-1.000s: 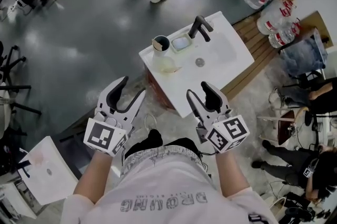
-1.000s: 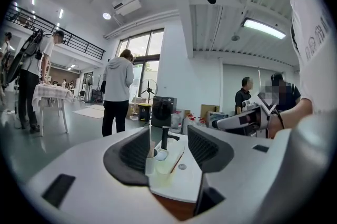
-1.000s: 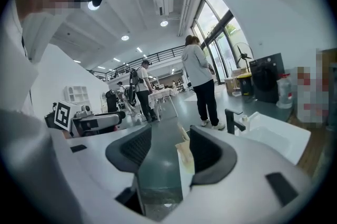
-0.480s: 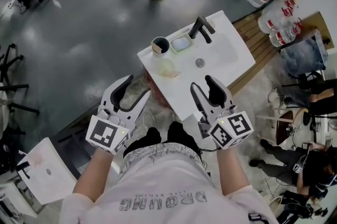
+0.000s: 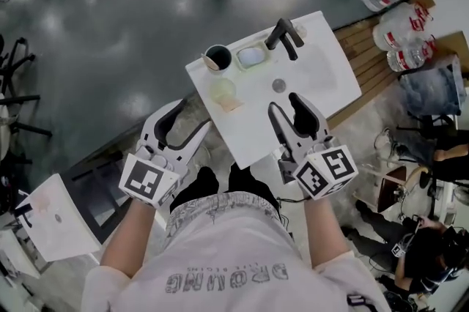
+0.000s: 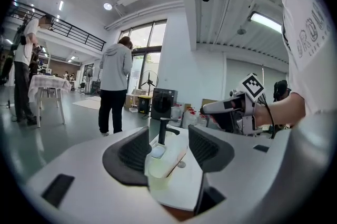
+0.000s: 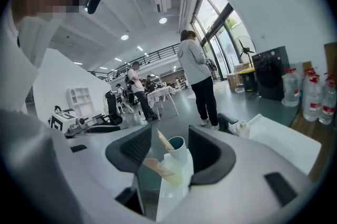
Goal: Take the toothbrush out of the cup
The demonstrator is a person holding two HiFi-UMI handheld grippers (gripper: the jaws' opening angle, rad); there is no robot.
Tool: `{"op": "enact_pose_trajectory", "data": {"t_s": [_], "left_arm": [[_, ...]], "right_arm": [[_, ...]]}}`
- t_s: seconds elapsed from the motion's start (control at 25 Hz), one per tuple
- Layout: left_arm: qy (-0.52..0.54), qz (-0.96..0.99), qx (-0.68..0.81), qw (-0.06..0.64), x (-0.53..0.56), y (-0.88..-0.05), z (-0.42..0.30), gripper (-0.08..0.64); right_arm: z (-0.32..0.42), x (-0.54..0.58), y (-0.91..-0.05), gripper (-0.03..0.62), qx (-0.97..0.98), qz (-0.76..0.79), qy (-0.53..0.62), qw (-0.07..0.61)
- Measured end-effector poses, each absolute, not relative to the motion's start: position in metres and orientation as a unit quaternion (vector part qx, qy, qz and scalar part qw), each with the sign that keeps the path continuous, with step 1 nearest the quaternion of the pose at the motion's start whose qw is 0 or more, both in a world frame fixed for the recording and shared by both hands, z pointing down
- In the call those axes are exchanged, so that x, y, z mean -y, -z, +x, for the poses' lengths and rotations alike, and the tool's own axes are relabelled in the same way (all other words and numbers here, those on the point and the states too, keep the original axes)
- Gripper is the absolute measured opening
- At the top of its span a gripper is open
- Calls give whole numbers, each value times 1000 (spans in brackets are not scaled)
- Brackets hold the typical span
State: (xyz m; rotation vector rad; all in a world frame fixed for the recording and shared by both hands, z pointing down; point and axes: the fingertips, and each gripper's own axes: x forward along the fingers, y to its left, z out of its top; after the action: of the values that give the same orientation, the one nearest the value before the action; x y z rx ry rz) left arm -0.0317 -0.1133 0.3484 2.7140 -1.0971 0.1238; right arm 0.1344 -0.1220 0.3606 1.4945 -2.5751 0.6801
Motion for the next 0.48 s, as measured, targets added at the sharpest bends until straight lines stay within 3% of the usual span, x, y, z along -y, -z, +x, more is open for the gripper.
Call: {"op": "enact_pose_trajectory", "data": {"t_s": [0.48], "left_arm": [[-98, 906, 399, 102, 116, -398, -17, 239]], "right_arm": [[156, 144, -389, 222, 855, 451, -249, 64]]}}
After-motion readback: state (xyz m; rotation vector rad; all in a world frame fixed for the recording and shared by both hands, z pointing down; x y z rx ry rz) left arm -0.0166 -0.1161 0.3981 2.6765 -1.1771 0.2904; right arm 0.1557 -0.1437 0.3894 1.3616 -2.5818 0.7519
